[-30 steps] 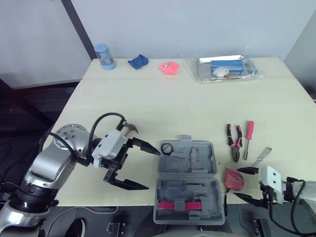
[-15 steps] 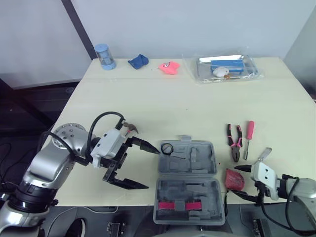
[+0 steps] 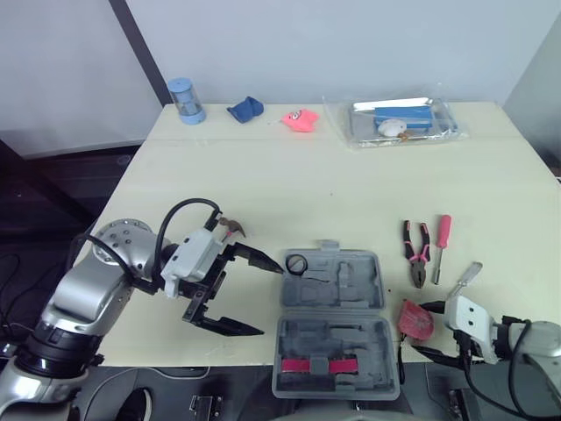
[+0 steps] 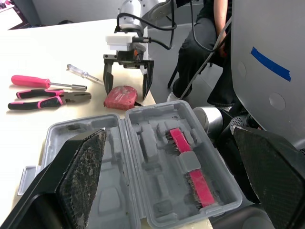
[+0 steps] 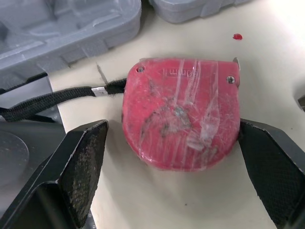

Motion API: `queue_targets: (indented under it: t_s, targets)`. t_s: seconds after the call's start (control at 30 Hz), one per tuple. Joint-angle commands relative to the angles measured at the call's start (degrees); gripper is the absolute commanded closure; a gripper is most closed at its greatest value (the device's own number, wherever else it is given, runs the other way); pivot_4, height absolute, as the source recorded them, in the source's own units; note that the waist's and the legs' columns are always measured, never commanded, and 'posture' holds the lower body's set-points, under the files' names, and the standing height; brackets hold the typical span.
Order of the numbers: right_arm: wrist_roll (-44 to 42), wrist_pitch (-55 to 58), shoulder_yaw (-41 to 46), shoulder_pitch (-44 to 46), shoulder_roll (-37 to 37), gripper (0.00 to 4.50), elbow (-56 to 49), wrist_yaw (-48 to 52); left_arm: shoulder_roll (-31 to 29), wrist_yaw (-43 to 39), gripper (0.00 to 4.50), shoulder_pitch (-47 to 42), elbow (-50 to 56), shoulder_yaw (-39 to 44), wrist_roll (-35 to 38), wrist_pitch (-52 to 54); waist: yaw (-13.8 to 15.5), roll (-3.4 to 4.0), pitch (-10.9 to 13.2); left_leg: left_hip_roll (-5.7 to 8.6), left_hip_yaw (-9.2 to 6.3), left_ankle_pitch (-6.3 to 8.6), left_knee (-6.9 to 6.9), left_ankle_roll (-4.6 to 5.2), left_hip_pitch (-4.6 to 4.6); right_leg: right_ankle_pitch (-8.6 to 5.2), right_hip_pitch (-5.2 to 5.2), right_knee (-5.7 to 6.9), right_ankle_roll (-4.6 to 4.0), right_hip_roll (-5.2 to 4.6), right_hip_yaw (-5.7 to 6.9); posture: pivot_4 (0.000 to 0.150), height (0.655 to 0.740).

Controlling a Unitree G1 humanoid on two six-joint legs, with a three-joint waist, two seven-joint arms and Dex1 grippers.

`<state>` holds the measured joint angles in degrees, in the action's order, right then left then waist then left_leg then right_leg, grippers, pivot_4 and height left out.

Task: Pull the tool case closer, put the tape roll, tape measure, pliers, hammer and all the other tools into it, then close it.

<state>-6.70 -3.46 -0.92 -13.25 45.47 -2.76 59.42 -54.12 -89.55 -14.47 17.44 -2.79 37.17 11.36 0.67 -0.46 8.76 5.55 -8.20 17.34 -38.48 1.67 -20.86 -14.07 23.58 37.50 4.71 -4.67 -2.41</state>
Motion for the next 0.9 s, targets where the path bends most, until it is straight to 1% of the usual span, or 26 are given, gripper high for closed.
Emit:
queue_targets:
  t_s: [0.03, 0.2, 0.23, 0.27, 0.3, 0.33, 0.63, 0.77, 0.9]
  targets:
    - [1.99, -2.35, -0.50, 0.36, -0.26, 0.10, 3.68, -1.50, 0.16, -1.35, 0.00, -0.15, 0.96, 0.70, -0.16, -0.74, -0.05, -0.03, -0.02, 0.00, 0.00, 0.00, 0.00, 0.00, 0.01, 0.00, -0.01, 0.00, 0.00, 0.00, 0.00, 0.150, 0.7400]
    - [1.07, -3.66, -0.72, 0.83, -1.45, 0.10, 5.67, -1.58, 0.31, -1.31, 0.00, -0.28, 0.87, 0.59, -0.35, -0.84, -0.08, -0.18, -0.11, -0.02, 0.00, 0.00, 0.00, 0.00, 0.06, 0.01, -0.04, 0.00, -0.01, 0.02, -0.01, 0.150, 0.7400]
    - [1.15, -4.02, -0.84, 0.88, -1.57, 0.65, 6.07, -1.60, 0.33, -1.32, 0.00, -0.32, 0.84, 0.58, -0.40, -0.84, -0.08, -0.19, -0.11, -0.02, 0.00, 0.00, 0.00, 0.00, 0.07, 0.01, -0.05, 0.00, -0.01, 0.02, -0.01, 0.150, 0.7400]
    - [1.24, -4.46, -0.92, 0.91, -1.70, 0.89, 6.54, -1.66, 0.36, -1.31, 0.00, -0.33, 0.85, 0.58, -0.43, -0.83, -0.09, -0.20, -0.12, -0.02, 0.00, 0.00, 0.00, 0.00, 0.07, 0.01, -0.05, 0.00, -0.01, 0.02, -0.01, 0.150, 0.7400]
    - [1.29, -4.81, -0.98, 0.96, -1.81, 1.33, 6.94, -1.70, 0.39, -1.32, 0.00, -0.35, 0.83, 0.59, -0.48, -0.82, -0.11, -0.21, -0.12, -0.03, 0.00, 0.00, 0.00, 0.00, 0.08, 0.01, -0.06, 0.00, -0.01, 0.03, -0.01, 0.150, 0.7400]
    - [1.31, -5.13, -0.99, 0.99, -1.92, 1.66, 7.30, -1.72, 0.43, -1.34, 0.00, -0.34, 0.83, 0.62, -0.51, -0.79, -0.12, -0.21, -0.13, -0.03, 0.01, 0.00, 0.00, 0.00, 0.09, 0.01, -0.06, 0.01, -0.01, 0.03, -0.02, 0.150, 0.7400]
    - [0.50, -7.16, 0.03, 1.07, -1.29, 1.66, 8.65, -1.09, 0.61, -1.31, 0.00, -0.07, 0.60, 0.83, -0.79, -0.91, -0.12, -0.27, -0.16, -0.03, 0.01, 0.00, 0.00, 0.00, 0.11, 0.01, -0.08, 0.01, -0.01, 0.04, -0.02, 0.150, 0.7400]
    - [-1.58, -6.21, 1.60, 0.57, 1.32, 1.66, 5.70, 1.18, 0.81, -0.43, 0.00, 0.29, 0.35, 1.45, -0.77, -0.86, -0.01, -0.21, -0.13, -0.02, 0.03, 0.00, -0.01, 0.00, 0.10, 0.01, -0.07, 0.02, -0.01, 0.03, -0.03, 0.150, 0.7400]
    - [-5.36, -4.16, 3.30, 0.67, 6.26, 1.66, 1.24, 5.83, 1.15, 1.20, 0.00, 1.27, -0.04, 2.54, -0.75, -0.64, 0.11, -0.10, -0.06, 0.02, 0.05, 0.00, -0.01, 0.01, 0.08, 0.01, -0.06, 0.01, -0.01, -0.01, -0.05, 0.150, 0.7400]
